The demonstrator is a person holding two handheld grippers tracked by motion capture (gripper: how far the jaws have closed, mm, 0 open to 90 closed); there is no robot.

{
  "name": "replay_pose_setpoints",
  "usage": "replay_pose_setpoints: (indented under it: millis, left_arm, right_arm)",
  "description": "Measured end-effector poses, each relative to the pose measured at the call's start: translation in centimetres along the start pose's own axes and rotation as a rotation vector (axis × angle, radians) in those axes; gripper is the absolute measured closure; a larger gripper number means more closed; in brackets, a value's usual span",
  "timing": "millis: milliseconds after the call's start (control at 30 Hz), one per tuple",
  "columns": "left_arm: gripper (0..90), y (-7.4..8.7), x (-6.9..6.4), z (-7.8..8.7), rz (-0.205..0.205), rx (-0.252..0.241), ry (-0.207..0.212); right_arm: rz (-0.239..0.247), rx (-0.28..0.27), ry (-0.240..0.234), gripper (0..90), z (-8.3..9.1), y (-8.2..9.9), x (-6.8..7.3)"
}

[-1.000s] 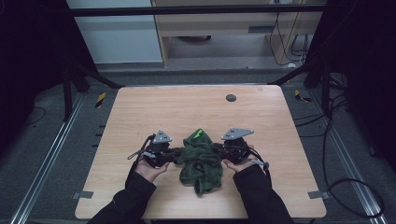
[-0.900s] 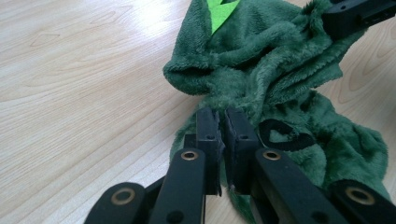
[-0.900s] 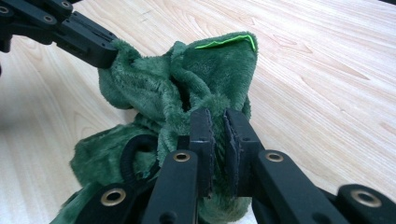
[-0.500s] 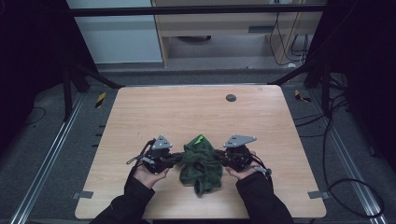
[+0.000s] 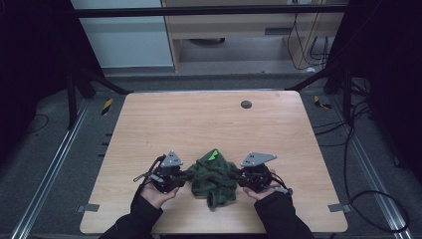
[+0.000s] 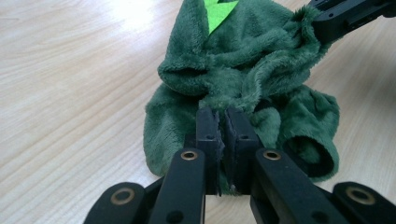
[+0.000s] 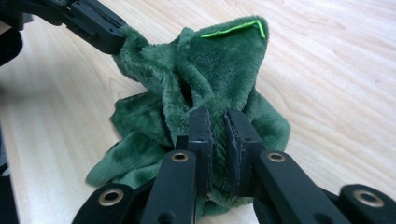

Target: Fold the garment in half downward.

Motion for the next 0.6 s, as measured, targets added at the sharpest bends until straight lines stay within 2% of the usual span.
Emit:
replay_pose_setpoints:
  millis: [367, 600]
  left_arm:
    - [85.1, 1.4, -0.9, -1.1, 0.001, 0.056, 0.024]
    - [85.0, 2.0, -1.1, -1.6, -0.001, 0.087, 0.028]
  right_arm:
    - [-0.017, 0.034, -0.032, 79.9, 0.2, 1.8, 0.6]
    - [-0.029, 0.055, -0.046, 78.6, 0.1, 3.0, 0.9]
Point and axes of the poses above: each handheld gripper's, and its own axes: z roughly backward along the jaws, y roughly out of its underside, x roughly to its left, the point moved 3 cm from there along -z, roughly forward along the jaws, and after that the axes turned 13 degrees about y, right-handed, at the moved point
